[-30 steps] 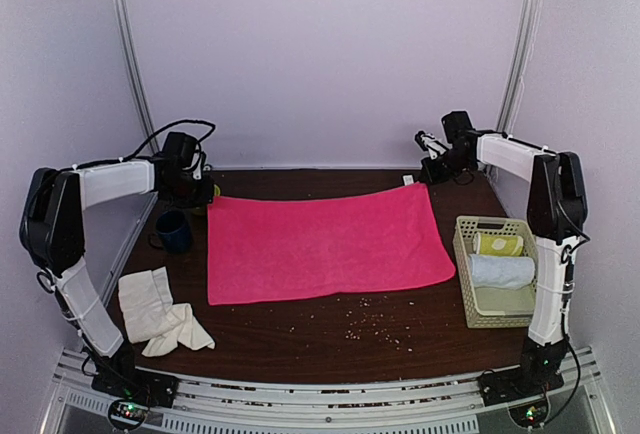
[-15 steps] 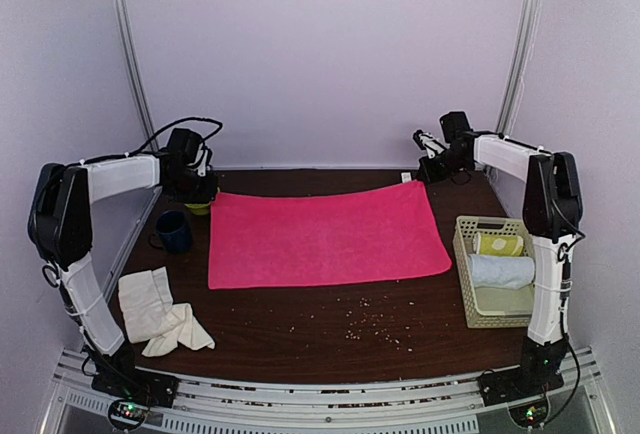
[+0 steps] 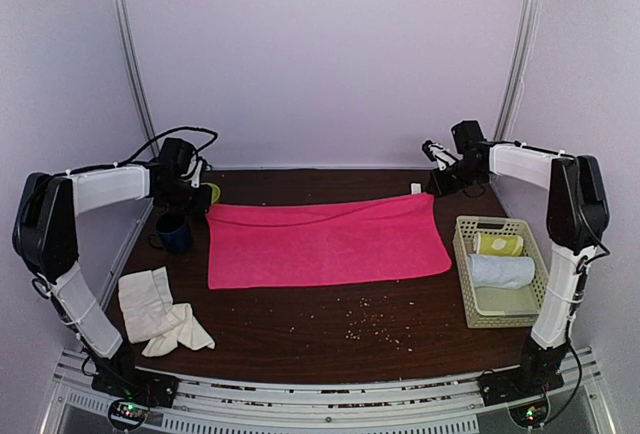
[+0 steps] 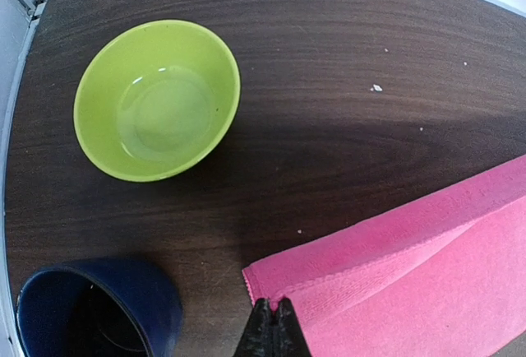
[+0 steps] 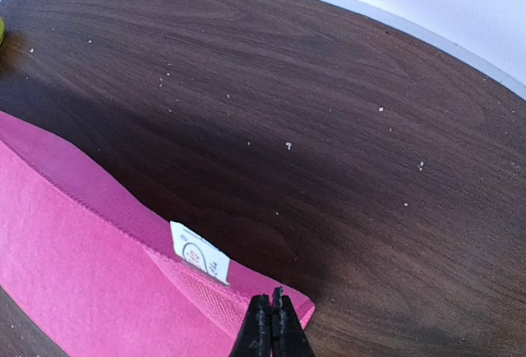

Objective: Roll the towels
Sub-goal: Fold the towel at the center of the board, then smooth out the towel at the center of the board.

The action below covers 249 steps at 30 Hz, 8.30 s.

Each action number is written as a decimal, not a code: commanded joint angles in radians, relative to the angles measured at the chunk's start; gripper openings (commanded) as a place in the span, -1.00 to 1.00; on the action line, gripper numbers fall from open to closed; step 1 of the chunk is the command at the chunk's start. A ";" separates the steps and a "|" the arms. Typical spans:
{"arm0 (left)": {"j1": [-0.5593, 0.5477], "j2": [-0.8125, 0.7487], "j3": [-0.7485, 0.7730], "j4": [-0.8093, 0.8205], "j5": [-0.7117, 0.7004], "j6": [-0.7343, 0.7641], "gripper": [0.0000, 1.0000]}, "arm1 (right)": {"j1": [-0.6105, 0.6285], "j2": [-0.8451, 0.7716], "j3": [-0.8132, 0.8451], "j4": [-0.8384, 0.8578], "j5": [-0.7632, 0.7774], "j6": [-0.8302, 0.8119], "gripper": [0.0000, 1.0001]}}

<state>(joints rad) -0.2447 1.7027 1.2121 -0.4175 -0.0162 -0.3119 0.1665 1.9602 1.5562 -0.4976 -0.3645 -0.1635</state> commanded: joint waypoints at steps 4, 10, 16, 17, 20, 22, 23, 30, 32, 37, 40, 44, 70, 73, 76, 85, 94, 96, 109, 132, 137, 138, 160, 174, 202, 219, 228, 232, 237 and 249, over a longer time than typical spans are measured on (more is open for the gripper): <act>0.006 -0.061 -0.085 -0.030 0.092 0.064 -1.00 | -0.009 -0.114 -0.150 0.040 -0.007 -0.037 -1.00; 0.005 -0.126 -0.162 -0.076 0.120 0.094 -1.00 | -0.010 -0.192 -0.262 0.034 -0.008 -0.058 -1.00; 0.005 -0.166 -0.209 -0.102 0.112 0.096 -1.00 | -0.009 -0.246 -0.333 0.022 -0.028 -0.070 -1.00; 0.006 -0.166 -0.213 -0.103 0.116 0.096 -1.00 | -0.009 -0.252 -0.339 0.022 -0.031 -0.071 -1.00; 0.006 -0.164 -0.224 -0.103 0.137 0.098 -1.00 | -0.009 -0.265 -0.351 0.016 -0.028 -0.079 -1.00; 0.007 -0.160 -0.230 -0.102 0.146 0.100 -1.00 | -0.009 -0.269 -0.358 0.011 -0.018 -0.092 -1.00; 0.007 -0.158 -0.234 -0.102 0.150 0.102 -1.00 | -0.009 -0.270 -0.361 0.008 -0.013 -0.099 -1.00; 0.005 -0.148 -0.258 -0.102 0.174 0.108 -1.00 | -0.009 -0.251 -0.376 -0.030 0.004 -0.175 -1.00; 0.006 -0.148 -0.265 -0.102 0.181 0.108 -1.00 | -0.009 -0.245 -0.378 -0.050 0.003 -0.198 -1.00; 0.006 -0.159 -0.282 -0.111 0.205 0.108 -1.00 | -0.009 -0.255 -0.386 -0.082 -0.004 -0.257 -1.00; 0.005 -0.175 -0.283 -0.144 0.223 0.087 -1.00 | -0.007 -0.260 -0.382 -0.106 0.001 -0.284 -1.00; 0.005 -0.176 -0.293 -0.148 0.299 0.077 -1.00 | -0.007 -0.257 -0.381 -0.117 0.023 -0.305 -1.00; -0.019 -0.041 -0.310 -0.236 0.321 0.059 -1.00 | -0.004 -0.184 -0.328 -0.233 0.001 -0.466 -1.00; -0.019 -0.043 -0.304 -0.230 0.287 0.051 -1.00 | 0.002 -0.173 -0.329 -0.237 -0.001 -0.476 -1.00; -0.018 -0.039 -0.288 -0.237 0.253 0.048 -1.00 | 0.010 -0.165 -0.334 -0.256 -0.010 -0.502 -1.00; -0.019 -0.009 -0.277 -0.250 0.215 0.048 -1.00 | 0.018 -0.156 -0.342 -0.303 -0.004 -0.584 -1.00; -0.019 -0.025 -0.269 -0.255 0.194 0.044 -1.00 | 0.019 -0.174 -0.347 -0.388 -0.023 -0.708 -1.00; -0.018 -0.049 -0.261 -0.256 0.197 0.044 -1.00 | 0.023 -0.180 -0.351 -0.410 -0.028 -0.731 -1.00; -0.019 -0.122 -0.230 -0.302 0.210 0.040 -1.00 | 0.030 -0.218 -0.354 -0.515 -0.095 -0.830 -1.00; -0.019 -0.009 -0.247 -0.290 0.279 0.057 -1.00 | 0.051 -0.270 -0.394 -0.583 -0.072 -0.908 -1.00; -0.019 0.015 -0.251 -0.290 0.241 0.054 -1.00 | 0.078 -0.271 -0.452 -0.579 -0.009 -0.926 -1.00; -0.019 0.020 -0.251 -0.289 0.236 0.053 -1.00 | 0.083 -0.272 -0.463 -0.576 0.001 -0.928 -1.00; -0.023 -0.202 -0.110 -0.313 0.264 0.043 -0.12 | 0.124 -0.325 -0.379 -0.617 -0.048 -0.900 -0.34; -0.206 0.035 -0.004 -0.224 0.319 0.052 -0.48 | 0.223 -0.381 -0.568 -0.442 0.077 -0.798 -0.34; -0.734 0.080 -0.175 0.653 0.128 0.564 -0.14 | 0.268 -0.459 -0.678 -0.306 0.145 -0.714 -0.90; -0.911 0.279 -0.115 0.761 -0.097 0.834 -0.26 | 0.215 -0.553 -0.642 -0.353 0.052 -0.711 -1.00; -0.941 0.358 -0.102 0.884 -0.257 0.873 -0.29 | 0.199 -0.563 -0.632 -0.365 0.046 -0.718 -1.00; -0.941 0.381 -0.098 0.887 -0.276 0.888 -0.31 | 0.194 -0.567 -0.631 -0.366 0.041 -0.716 -1.00; -0.941 0.415 -0.069 0.870 -0.251 0.897 -0.35 | 0.186 -0.570 -0.630 -0.364 0.040 -0.713 -1.00; -0.941 0.460 -0.040 0.884 -0.393 0.928 -0.50 | 0.167 -0.573 -0.636 -0.368 0.038 -0.719 -1.00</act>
<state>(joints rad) -1.1873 2.1529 1.1572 0.4187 -0.3241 0.5858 0.3458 1.4117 0.9089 -0.8467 -0.3183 -0.8841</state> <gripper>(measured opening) 0.270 0.010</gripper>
